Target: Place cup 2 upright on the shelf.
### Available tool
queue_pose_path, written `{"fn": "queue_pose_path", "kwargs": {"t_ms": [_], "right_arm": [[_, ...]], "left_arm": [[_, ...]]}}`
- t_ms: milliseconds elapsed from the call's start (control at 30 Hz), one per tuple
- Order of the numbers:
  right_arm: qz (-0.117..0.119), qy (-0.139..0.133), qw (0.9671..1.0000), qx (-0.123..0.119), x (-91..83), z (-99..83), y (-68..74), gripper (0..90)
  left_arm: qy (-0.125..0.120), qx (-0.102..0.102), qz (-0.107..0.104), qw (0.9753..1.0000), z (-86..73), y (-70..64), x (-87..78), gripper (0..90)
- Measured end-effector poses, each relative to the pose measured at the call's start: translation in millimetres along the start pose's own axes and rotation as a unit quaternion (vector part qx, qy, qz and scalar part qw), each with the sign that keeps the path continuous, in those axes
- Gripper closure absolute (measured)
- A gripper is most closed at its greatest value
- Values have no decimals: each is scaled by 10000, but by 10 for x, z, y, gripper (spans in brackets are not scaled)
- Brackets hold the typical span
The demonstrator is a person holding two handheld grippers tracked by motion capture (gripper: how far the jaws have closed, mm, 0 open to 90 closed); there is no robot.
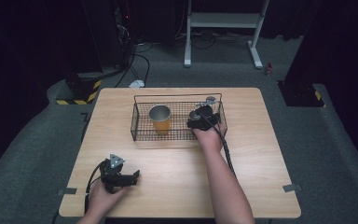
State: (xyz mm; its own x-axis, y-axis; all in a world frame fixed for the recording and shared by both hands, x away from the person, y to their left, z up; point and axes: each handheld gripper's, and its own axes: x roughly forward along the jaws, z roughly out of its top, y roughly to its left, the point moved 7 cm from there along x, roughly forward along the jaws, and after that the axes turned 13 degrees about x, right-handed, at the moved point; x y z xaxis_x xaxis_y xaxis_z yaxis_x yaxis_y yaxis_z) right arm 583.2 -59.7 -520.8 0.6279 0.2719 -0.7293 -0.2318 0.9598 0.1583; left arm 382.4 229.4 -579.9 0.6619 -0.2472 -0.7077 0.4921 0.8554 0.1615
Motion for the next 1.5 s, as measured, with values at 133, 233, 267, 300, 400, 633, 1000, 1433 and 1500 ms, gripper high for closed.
{"fn": "queue_pose_path", "kwargs": {"t_ms": [133, 233, 267, 300, 400, 633, 1000, 1433, 1500], "right_arm": [[-11, -16, 10000, 24, -11, 1, 9, 123], [-27, -57, 10000, 53, -27, 9, 18, 103], [-31, -101, 9999, 33, -36, 17, 16, 103], [-24, -117, 9999, 22, -44, 20, 19, 103], [-7, -183, 9998, 2, -80, 38, 30, 101], [59, -364, 9993, -2, -187, 94, 22, 101], [295, -760, 9966, -84, -452, 158, 84, 101], [559, -993, 9934, -92, -675, 66, 78, 105], [573, -1017, 9931, -89, -690, 45, 78, 108]], "left_arm": [[-1, 14, 4, 10000, 0, 3, 0, 3], [2, 16, 3, 10000, 0, 3, 0, 3], [9, 24, 4, 10000, -2, 4, -1, 3], [8, 25, 5, 10000, -1, 4, -1, 3], [10, 26, 4, 10000, -2, 4, -1, 3], [-1, -1, 2, 10000, 0, 0, 0, 3], [-5, 1, 4, 10000, 0, 0, 1, 3], [-3, 0, 2, 10000, 0, 0, 1, 3], [-2, 12, 4, 10000, 0, 2, 1, 3]]}}
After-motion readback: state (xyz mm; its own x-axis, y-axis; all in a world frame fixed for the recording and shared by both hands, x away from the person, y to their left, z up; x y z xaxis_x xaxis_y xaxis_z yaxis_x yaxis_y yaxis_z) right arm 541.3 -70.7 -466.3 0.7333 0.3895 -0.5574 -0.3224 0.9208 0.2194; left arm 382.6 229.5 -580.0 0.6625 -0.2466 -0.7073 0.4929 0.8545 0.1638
